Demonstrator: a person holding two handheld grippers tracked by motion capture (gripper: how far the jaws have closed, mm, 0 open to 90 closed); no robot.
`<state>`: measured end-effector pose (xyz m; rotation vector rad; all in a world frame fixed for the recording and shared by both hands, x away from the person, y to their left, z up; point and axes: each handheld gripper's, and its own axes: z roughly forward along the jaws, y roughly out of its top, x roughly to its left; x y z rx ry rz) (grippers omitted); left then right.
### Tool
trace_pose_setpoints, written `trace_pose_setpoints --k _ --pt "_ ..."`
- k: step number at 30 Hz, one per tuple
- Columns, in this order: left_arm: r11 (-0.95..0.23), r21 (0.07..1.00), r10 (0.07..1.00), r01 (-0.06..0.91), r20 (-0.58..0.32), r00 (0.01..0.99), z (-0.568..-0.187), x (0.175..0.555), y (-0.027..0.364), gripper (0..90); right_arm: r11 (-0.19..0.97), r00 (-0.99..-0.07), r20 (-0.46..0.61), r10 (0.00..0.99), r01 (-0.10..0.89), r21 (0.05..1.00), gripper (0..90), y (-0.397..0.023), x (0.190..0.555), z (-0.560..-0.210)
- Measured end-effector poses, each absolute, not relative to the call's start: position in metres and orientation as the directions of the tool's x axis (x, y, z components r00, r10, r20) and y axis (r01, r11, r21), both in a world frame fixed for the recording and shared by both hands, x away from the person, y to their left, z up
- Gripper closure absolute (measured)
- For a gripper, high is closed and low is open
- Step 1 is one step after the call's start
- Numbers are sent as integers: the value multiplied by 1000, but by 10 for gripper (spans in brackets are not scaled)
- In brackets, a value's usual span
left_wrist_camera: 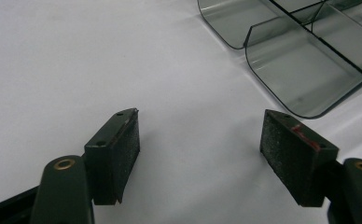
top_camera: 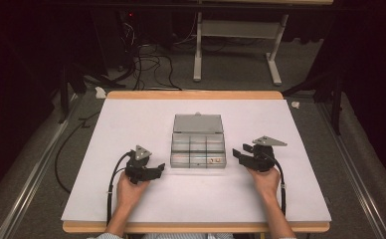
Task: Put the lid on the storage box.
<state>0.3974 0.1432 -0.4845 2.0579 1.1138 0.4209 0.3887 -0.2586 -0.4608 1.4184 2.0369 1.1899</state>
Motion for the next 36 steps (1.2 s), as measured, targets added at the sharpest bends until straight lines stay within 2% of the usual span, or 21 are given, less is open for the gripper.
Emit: trace_pose_setpoints --k 3,8,18,22,36 --pt "-287 745 821 602 -132 555 -483 401 150 293 116 -398 160 903 585 803 475 -260 395 -465" --pt "-242 753 823 612 -175 541 -484 407 157 310 106 -385 184 904 621 777 473 -260 404 -471" --pt "-255 751 826 608 -157 541 -471 422 154 305 101 -389 184 903 606 789 454 -258 412 -467" --pt "-250 739 825 626 -177 537 -469 430 154 307 78 -382 212 900 619 782 439 -259 416 -467" --pt "-239 755 821 611 -179 542 -452 449 142 315 59 -396 224 891 588 807 452 -257 425 -461"
